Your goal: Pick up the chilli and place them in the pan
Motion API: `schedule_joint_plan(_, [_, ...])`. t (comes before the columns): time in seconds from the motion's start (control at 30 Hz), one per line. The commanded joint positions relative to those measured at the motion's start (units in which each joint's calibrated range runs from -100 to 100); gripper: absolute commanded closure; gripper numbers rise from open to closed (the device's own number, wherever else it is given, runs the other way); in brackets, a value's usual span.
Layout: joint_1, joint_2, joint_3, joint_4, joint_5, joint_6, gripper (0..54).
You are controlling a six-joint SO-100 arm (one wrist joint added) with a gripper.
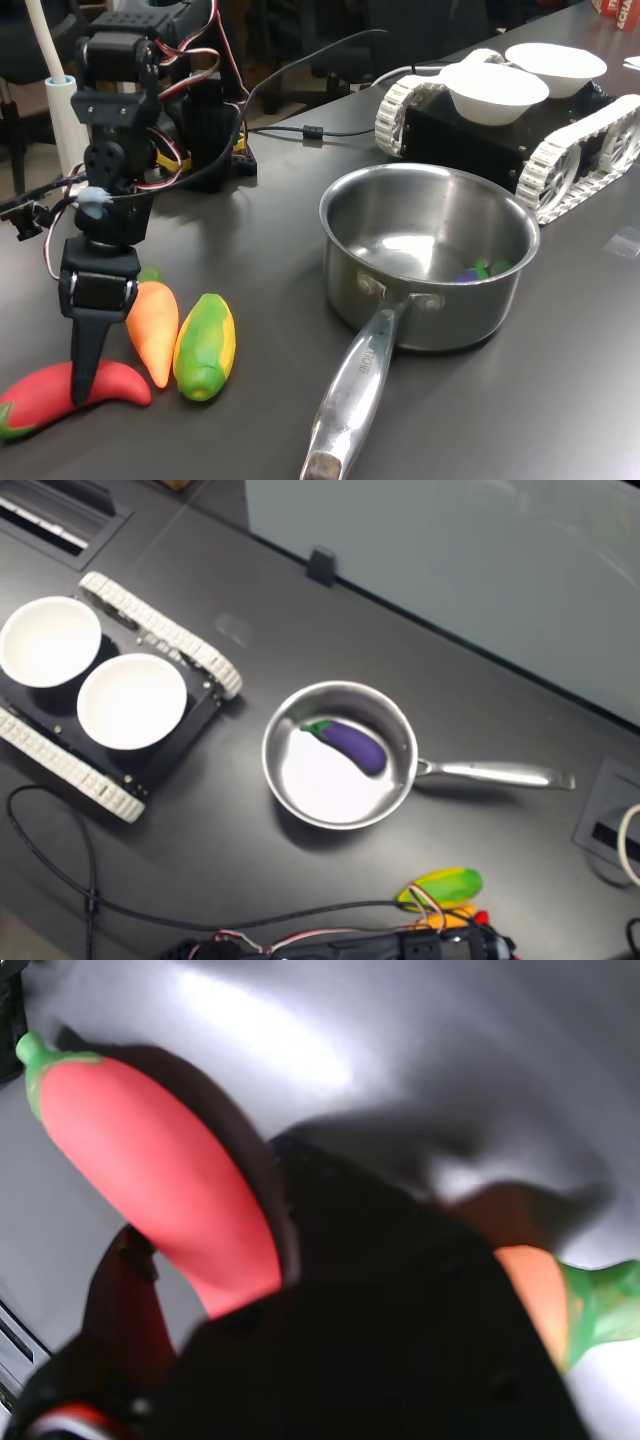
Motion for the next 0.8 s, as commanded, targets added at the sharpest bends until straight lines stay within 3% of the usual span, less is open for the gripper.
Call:
schedule_joint_plan(0.0, [-1.15,-0.67,2.63,-1.05,-0.2,2.11,29.5])
schedule_joint_plan(0.33, [0.35,-1.52,3.91,-3.44,-1.32,2.53,33.9])
schedule_joint_plan(0.47, [-0.8,-1.94,7.0,-6.94,0.05,5.38,36.1])
schedule_joint_plan(0.53, [-2.06,-2.28,9.54,-10.18,0.0,8.41,37.3])
schedule_joint_plan(0.77, [-2.75,-2.7,11.09,-11.63,0.63,9.25,43.1])
